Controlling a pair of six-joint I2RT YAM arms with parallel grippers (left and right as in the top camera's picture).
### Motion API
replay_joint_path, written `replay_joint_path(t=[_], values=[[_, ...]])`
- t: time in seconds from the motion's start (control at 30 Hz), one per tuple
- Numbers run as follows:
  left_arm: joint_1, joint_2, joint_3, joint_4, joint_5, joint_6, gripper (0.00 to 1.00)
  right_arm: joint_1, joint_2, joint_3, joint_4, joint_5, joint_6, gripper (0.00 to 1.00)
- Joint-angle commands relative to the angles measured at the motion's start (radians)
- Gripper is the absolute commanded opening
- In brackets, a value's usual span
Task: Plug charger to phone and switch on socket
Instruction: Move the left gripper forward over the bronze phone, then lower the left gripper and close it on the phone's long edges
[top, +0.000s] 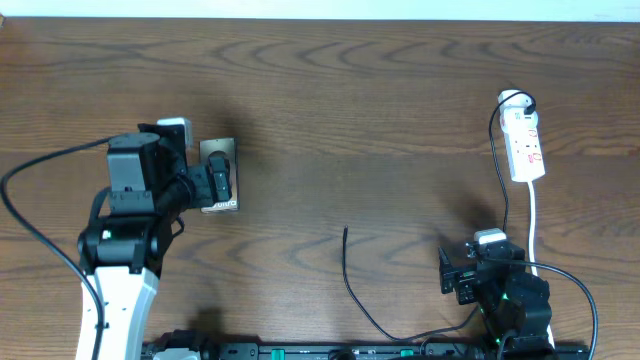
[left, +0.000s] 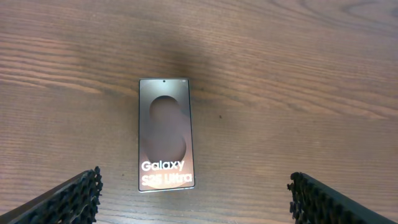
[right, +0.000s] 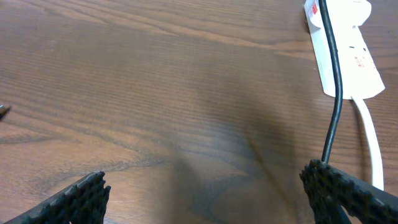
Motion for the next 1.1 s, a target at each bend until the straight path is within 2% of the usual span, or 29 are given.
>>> replay_joint_path(t=[0.0, 1.07], values=[[-0.003, 0.048, 0.037, -0.01, 0.008, -0.005, 0.95, -0.004, -0.003, -0.003, -0.007, 0.012, -0.014, 0.99], [-0.003, 0.098, 0.037, -0.01, 0.008, -0.005, 0.95, -0.004, -0.002, -0.003, -0.007, 0.012, -0.014, 0.99]])
